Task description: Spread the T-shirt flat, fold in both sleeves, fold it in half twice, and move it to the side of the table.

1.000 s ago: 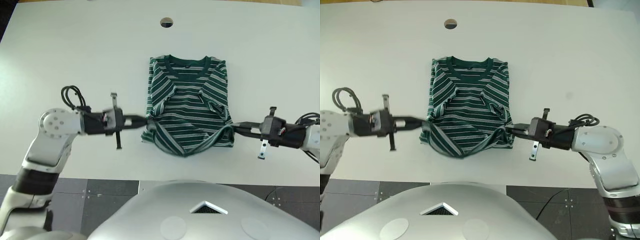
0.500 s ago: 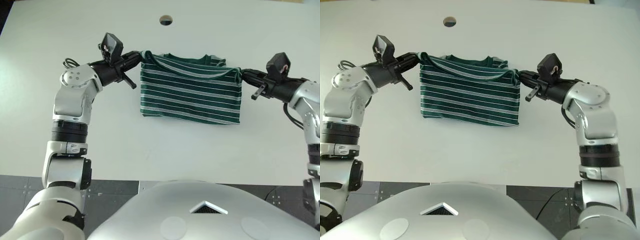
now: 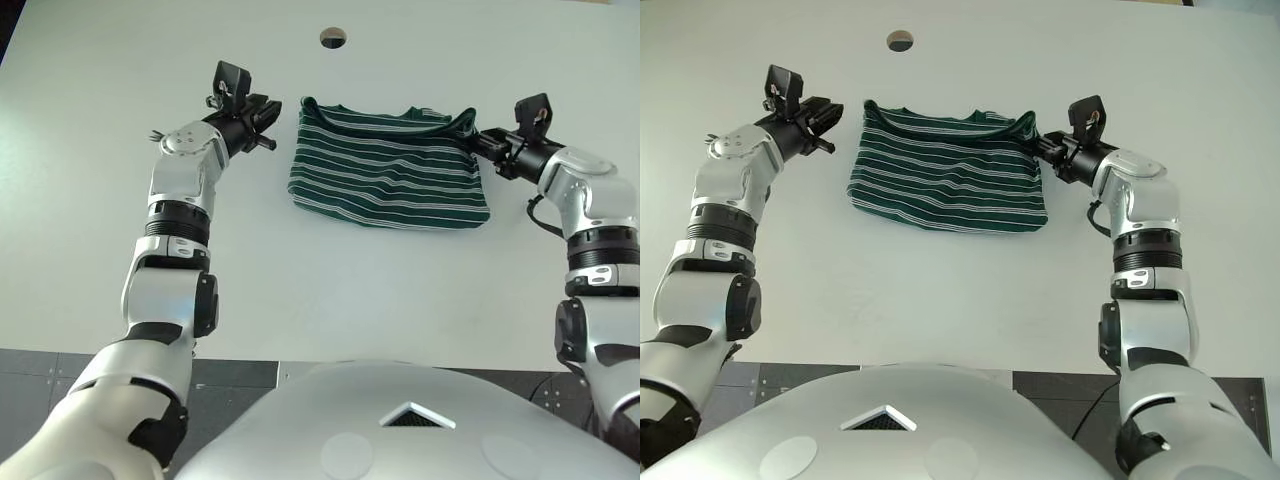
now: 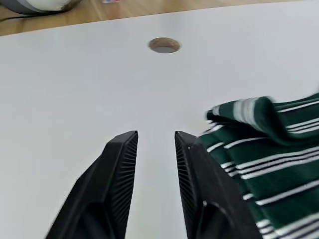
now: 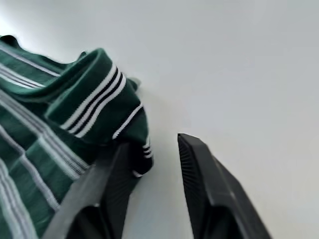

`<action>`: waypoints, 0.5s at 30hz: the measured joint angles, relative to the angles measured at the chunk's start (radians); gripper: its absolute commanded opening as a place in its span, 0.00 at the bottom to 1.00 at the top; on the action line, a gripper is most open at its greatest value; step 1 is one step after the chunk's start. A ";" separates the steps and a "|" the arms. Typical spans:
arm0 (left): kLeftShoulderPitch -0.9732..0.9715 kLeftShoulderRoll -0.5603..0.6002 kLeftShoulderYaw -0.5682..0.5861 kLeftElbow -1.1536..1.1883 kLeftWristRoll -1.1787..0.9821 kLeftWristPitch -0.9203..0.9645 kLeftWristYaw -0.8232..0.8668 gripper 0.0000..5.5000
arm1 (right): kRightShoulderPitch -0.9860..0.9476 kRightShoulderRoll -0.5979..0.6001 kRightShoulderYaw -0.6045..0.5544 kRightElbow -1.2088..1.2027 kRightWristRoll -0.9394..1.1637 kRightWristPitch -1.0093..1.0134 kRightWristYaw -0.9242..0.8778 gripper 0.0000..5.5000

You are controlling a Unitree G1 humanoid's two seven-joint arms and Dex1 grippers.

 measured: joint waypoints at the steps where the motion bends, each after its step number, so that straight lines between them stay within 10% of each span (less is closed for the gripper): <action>1: 0.000 0.000 0.001 0.009 0.012 -0.015 0.012 0.24 | -0.002 0.004 -0.010 0.005 -0.002 -0.009 -0.015 0.34; 9: 0.157 -0.052 -0.006 -0.505 -0.081 -0.100 -0.100 0.13 | -0.016 0.020 -0.086 -0.023 -0.059 -0.194 -0.195 0.35; 15: 0.343 -0.050 -0.173 -0.836 -0.051 -0.030 -0.177 0.02 | 0.028 0.025 0.055 -0.159 -0.196 -0.381 -0.120 0.15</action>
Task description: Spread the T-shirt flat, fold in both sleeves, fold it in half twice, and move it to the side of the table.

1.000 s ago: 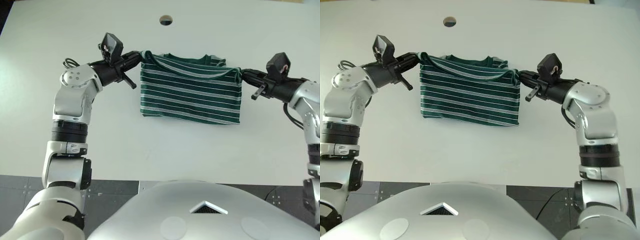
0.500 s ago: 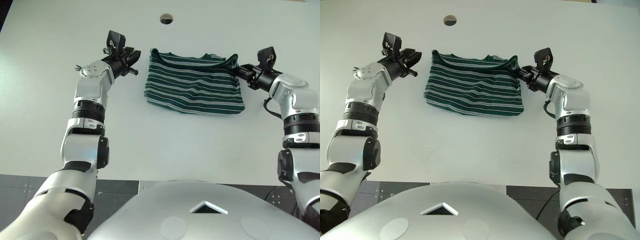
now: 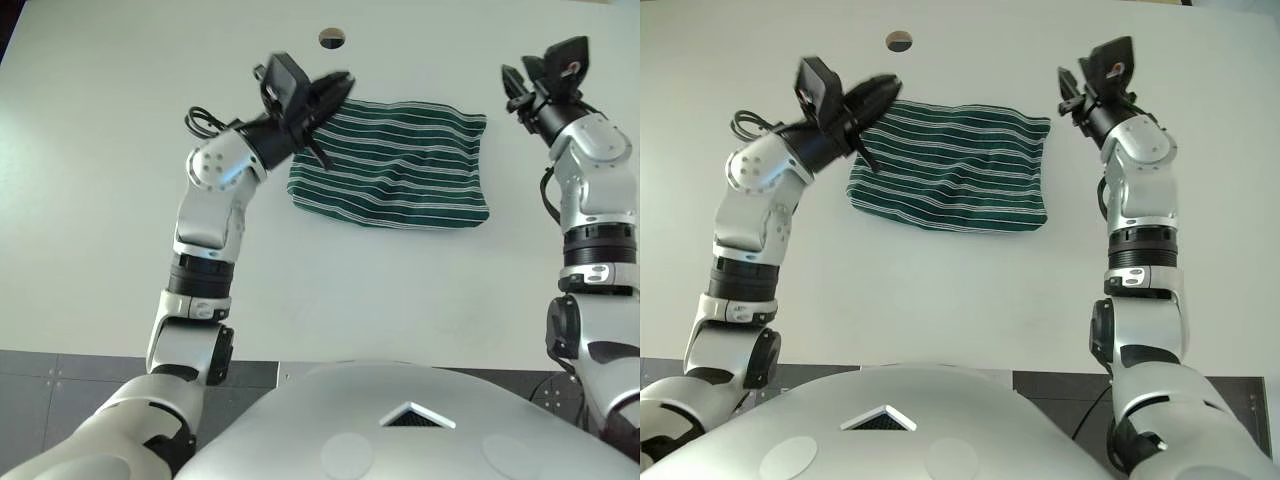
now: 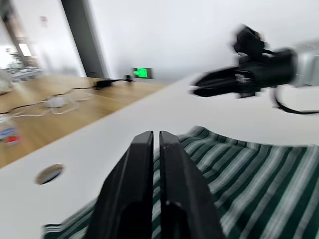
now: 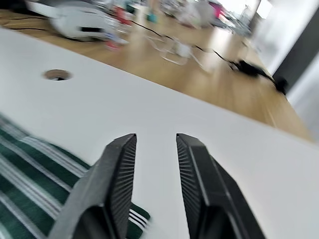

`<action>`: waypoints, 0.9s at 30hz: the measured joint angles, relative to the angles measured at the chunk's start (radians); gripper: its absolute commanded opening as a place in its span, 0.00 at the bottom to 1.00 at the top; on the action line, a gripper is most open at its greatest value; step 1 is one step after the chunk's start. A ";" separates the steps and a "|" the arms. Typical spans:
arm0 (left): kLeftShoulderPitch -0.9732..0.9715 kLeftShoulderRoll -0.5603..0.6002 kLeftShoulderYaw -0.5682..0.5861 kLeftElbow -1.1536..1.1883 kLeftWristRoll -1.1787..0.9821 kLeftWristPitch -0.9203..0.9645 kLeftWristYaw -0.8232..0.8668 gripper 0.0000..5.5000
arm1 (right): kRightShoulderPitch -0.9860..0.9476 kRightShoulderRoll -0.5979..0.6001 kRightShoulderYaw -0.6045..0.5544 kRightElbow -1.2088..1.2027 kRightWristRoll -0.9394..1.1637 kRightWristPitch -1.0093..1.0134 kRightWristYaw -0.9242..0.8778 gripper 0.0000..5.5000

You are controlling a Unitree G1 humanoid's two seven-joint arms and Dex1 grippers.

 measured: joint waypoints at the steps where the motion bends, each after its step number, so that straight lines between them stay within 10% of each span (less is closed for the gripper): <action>1: 0.016 0.006 -0.026 -0.022 0.013 0.008 -0.007 0.02 | 0.012 -0.001 0.032 -0.003 -0.033 -0.030 0.014 0.12; 17: 0.071 0.121 -0.283 0.009 0.237 0.194 -0.097 0.02 | -0.036 -0.008 0.328 0.202 -0.392 -0.187 0.048 0.03; 27: 0.111 0.325 -0.254 -0.094 0.237 0.191 -0.194 0.02 | 0.183 -0.307 0.358 -0.253 -0.458 -0.085 0.314 0.03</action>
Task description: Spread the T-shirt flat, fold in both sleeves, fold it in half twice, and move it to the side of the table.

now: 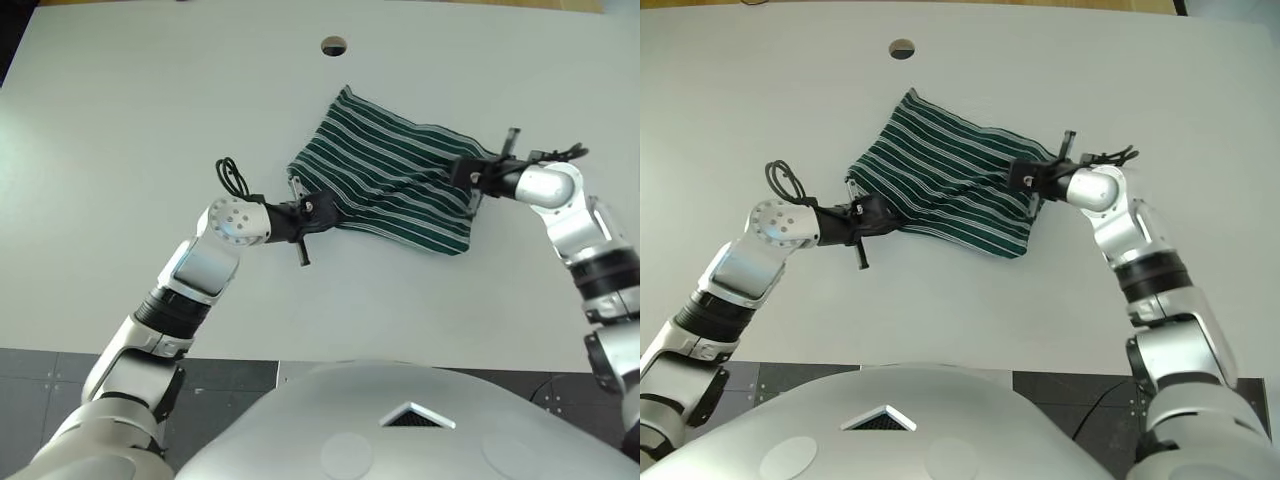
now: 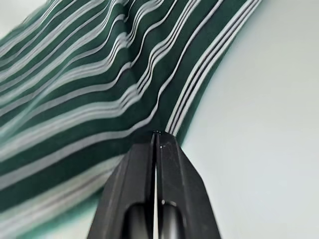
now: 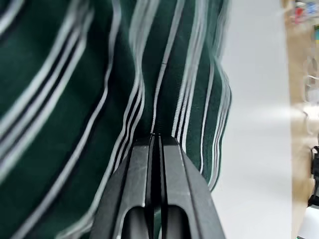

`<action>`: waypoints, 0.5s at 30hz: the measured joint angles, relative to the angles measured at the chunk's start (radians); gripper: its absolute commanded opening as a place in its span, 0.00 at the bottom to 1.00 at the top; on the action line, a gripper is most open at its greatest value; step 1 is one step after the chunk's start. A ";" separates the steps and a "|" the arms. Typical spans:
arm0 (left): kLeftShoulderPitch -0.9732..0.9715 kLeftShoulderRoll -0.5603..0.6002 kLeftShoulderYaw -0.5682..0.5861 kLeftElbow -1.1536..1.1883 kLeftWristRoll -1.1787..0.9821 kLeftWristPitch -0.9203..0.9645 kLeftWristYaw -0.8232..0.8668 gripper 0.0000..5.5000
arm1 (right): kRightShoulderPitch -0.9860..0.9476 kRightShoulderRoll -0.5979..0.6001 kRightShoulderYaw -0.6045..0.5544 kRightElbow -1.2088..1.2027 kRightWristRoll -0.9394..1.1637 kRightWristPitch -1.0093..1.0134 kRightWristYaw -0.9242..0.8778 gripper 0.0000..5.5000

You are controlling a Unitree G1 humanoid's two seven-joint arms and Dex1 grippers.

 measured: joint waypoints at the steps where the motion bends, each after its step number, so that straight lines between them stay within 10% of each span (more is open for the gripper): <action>1: 0.006 0.019 0.016 -0.001 -0.001 -0.006 -0.008 0.02 | 0.058 -0.044 -0.013 -0.112 0.023 0.040 0.052 0.03; 8: 0.015 0.048 0.049 0.033 -0.002 -0.084 -0.023 0.02 | 0.374 -0.143 0.016 -0.669 0.222 0.129 0.280 0.03; 15: 0.015 0.030 0.057 0.059 -0.002 -0.114 -0.024 0.02 | 0.395 -0.148 0.041 -0.700 0.205 0.158 0.289 0.03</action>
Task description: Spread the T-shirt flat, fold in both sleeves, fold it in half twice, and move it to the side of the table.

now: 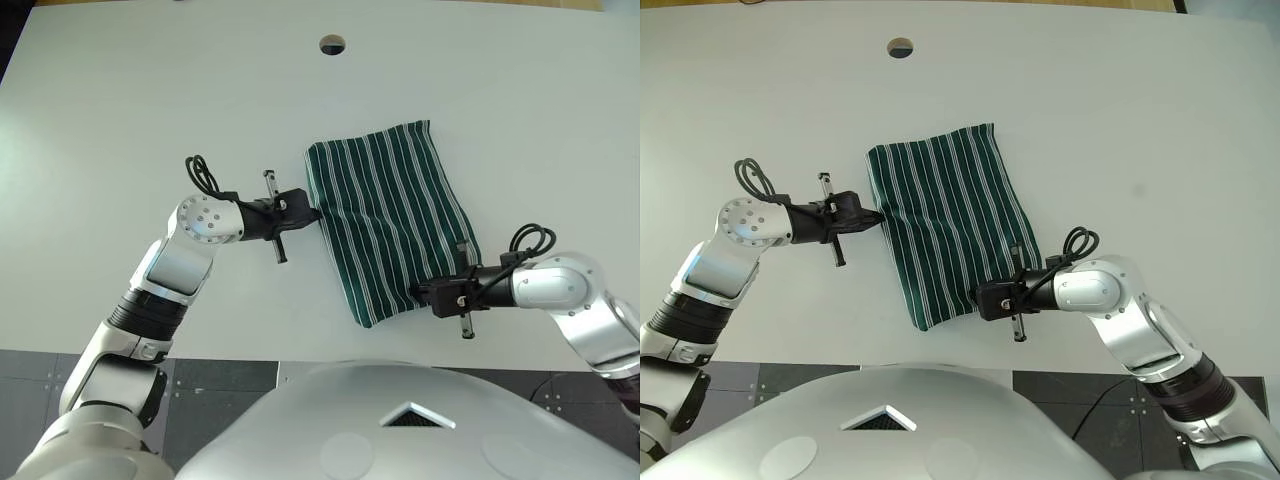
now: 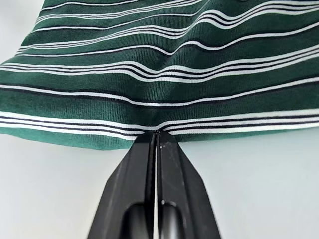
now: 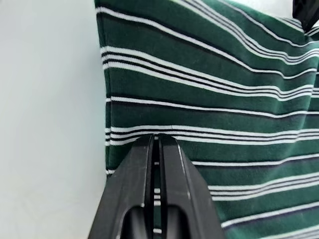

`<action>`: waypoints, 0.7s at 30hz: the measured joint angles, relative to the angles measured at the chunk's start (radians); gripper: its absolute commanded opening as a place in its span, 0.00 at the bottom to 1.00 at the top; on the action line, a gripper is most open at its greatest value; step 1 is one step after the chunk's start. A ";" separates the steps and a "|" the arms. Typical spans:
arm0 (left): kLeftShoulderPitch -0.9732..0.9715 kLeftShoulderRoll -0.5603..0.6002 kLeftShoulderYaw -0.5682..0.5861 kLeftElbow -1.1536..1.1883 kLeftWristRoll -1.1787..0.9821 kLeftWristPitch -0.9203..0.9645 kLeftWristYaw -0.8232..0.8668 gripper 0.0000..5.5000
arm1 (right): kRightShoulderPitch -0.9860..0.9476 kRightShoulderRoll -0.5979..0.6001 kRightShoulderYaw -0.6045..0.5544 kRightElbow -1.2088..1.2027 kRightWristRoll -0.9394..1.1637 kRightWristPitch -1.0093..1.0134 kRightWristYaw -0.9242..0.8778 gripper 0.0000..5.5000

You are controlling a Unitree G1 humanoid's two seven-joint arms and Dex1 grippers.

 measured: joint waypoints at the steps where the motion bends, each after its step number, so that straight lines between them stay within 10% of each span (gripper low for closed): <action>1: 0.000 0.000 0.000 0.001 0.000 -0.002 0.000 0.02 | -0.007 0.000 -0.001 0.015 0.000 -0.001 -0.004 0.03; 21: -0.026 -0.050 0.000 0.064 0.002 -0.035 0.001 0.02 | -0.188 0.045 -0.199 0.097 0.195 0.090 -0.024 0.03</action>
